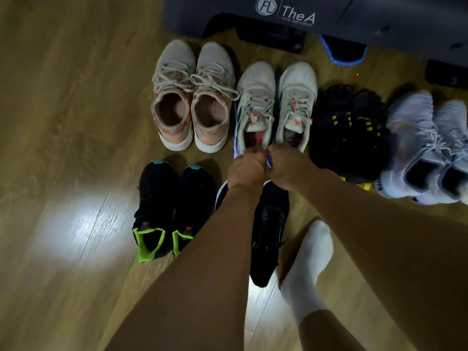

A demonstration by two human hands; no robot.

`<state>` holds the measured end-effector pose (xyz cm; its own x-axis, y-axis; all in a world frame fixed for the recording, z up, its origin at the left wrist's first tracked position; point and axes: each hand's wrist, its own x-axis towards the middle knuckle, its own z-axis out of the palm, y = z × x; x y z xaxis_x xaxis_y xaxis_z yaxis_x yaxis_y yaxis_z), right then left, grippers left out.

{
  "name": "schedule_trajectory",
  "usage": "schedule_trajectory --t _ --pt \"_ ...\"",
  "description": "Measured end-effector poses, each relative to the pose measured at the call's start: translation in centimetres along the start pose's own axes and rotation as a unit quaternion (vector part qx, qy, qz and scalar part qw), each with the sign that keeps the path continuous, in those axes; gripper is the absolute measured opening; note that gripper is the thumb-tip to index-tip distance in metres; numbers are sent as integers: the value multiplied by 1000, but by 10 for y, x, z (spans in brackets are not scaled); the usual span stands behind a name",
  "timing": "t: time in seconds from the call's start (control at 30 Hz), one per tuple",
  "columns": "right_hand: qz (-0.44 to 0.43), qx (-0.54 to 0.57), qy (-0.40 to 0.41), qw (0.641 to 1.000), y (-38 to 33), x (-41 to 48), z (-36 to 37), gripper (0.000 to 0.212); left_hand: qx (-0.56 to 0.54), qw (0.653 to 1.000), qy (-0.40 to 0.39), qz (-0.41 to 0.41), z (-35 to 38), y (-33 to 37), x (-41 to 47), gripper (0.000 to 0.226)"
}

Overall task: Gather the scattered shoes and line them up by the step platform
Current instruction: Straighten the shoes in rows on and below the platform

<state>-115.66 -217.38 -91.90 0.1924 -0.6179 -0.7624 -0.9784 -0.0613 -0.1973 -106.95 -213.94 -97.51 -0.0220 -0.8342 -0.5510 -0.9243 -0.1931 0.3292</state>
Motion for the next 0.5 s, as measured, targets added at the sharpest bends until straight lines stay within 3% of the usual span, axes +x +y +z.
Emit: schedule_trajectory --t 0.07,0.17,0.3,0.4,0.5 --pt "10 -9 61 998 -6 -2 5 32 -14 1000 -4 21 -5 0 -5 37" --pt "-37 23 162 986 -22 -7 13 50 -65 997 -6 50 -16 -15 -15 41" --pt "-118 112 210 964 -67 -2 13 58 -64 984 131 107 -52 -61 -14 43" --pt "-121 117 193 967 -100 20 6 56 -48 982 185 10 -85 -100 -6 35" --pt "-113 73 112 985 -118 41 6 44 -13 992 91 -85 -97 -138 10 40"
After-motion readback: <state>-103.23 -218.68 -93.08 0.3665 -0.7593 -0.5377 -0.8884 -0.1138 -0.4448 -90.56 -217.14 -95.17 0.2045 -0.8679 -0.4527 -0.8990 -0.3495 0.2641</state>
